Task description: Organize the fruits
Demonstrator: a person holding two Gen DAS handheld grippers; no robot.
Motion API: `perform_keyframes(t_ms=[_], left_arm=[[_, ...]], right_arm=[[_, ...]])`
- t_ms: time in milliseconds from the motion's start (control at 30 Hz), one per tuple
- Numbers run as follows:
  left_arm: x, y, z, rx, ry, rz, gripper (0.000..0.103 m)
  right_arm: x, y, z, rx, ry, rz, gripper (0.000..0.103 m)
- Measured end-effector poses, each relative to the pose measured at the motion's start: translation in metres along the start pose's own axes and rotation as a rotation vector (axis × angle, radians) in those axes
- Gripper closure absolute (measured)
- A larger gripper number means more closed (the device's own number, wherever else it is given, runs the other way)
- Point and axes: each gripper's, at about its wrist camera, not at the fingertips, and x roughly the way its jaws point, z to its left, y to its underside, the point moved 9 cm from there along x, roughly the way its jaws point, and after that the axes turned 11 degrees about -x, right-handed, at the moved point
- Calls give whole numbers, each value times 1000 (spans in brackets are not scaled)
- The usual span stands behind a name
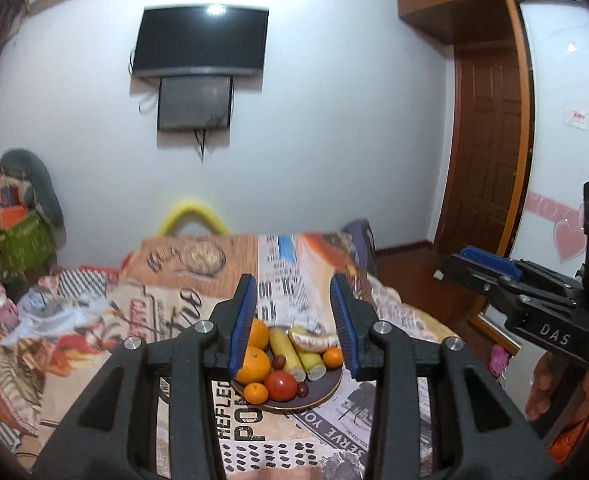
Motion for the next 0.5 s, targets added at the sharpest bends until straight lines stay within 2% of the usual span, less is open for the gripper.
perform_keyframes(t_ms=[100, 267, 500], left_arm=[[-25, -8, -8, 19, 1, -41, 60], [-59, -15, -16, 54, -21, -113, 45], [-81, -15, -17, 48, -30, -143, 32]], right_arm=[[-23, -14, 8, -11, 17, -61, 64], [-46, -25, 17, -4, 38, -120, 63], [-54, -20, 25, -6, 74, -134, 38]])
